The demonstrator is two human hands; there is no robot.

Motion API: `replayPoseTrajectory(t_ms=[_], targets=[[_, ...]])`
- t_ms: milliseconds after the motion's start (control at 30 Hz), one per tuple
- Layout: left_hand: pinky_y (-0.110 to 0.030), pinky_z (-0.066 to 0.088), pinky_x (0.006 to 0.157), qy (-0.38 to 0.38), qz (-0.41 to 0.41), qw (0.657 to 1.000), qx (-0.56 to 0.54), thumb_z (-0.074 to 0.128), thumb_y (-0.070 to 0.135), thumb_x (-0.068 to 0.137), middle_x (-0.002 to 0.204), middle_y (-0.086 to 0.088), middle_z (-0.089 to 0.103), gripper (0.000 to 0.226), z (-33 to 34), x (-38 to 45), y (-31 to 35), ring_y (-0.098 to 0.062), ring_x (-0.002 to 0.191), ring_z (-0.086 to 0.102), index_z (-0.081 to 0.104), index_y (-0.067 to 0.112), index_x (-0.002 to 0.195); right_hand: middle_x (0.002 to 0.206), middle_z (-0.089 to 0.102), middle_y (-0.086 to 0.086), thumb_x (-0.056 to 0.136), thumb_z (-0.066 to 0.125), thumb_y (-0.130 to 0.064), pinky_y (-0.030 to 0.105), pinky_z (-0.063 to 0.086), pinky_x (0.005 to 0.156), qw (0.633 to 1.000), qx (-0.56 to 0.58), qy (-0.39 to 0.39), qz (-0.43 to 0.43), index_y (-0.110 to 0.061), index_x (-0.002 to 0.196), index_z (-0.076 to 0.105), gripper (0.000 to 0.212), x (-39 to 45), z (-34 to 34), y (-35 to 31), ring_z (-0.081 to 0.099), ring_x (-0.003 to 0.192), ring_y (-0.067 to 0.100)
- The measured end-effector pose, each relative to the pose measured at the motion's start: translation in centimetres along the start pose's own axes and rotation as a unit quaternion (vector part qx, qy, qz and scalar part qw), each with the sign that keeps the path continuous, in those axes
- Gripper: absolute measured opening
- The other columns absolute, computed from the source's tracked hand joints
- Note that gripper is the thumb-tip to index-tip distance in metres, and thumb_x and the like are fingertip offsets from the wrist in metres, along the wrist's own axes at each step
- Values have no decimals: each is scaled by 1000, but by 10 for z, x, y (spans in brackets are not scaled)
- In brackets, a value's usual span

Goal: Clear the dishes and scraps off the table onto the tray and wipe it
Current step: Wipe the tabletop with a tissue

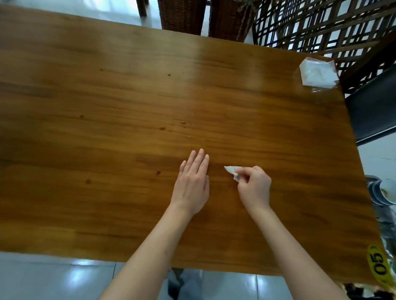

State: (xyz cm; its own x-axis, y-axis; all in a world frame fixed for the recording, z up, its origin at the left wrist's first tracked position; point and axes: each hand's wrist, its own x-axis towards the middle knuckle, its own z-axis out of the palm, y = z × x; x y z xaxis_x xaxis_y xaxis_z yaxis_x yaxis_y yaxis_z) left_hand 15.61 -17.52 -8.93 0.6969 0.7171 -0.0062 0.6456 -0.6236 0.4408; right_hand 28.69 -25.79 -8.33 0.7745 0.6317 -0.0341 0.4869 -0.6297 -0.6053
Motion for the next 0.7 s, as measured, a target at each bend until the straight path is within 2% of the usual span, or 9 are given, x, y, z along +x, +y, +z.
replayPoseTrajectory(t_ms=[133,267,433,600,700], targets=[[-32,8,113,35,-34,999,11,42,17,96,152,-6,28,50,-30,-4,-31,-21,143,16,32,13,144,90,64,4,86,60,-3,14,47,66,999,25,-14,-24,-7,97,72,17,-12,19,-39,56,81,10],[-34,10,112,60,-73,995,36,47,15,94,148,-8,36,48,-62,-4,-79,-24,141,23,38,11,141,82,57,-3,86,59,-2,25,51,69,998,41,-42,-39,-9,94,73,18,-21,42,-76,57,79,14],[-34,13,112,61,-112,991,42,47,15,94,146,-9,39,45,-95,3,-152,-25,139,27,42,11,139,84,57,-4,87,59,-3,27,53,71,996,48,-55,-45,-10,96,73,18,-32,77,-122,58,82,14],[-35,17,112,39,-79,995,44,48,18,94,147,-8,38,47,-108,34,-196,-25,139,27,40,13,140,86,56,-7,88,59,-6,24,54,69,999,40,-15,-25,-11,99,72,18,-22,109,-162,58,85,12],[-35,15,113,16,-28,999,43,45,20,95,149,-8,34,49,-105,58,-206,-24,141,23,36,13,142,89,60,-5,90,56,-8,26,51,75,1000,17,20,-6,-13,100,72,20,-2,121,-175,56,93,15]])
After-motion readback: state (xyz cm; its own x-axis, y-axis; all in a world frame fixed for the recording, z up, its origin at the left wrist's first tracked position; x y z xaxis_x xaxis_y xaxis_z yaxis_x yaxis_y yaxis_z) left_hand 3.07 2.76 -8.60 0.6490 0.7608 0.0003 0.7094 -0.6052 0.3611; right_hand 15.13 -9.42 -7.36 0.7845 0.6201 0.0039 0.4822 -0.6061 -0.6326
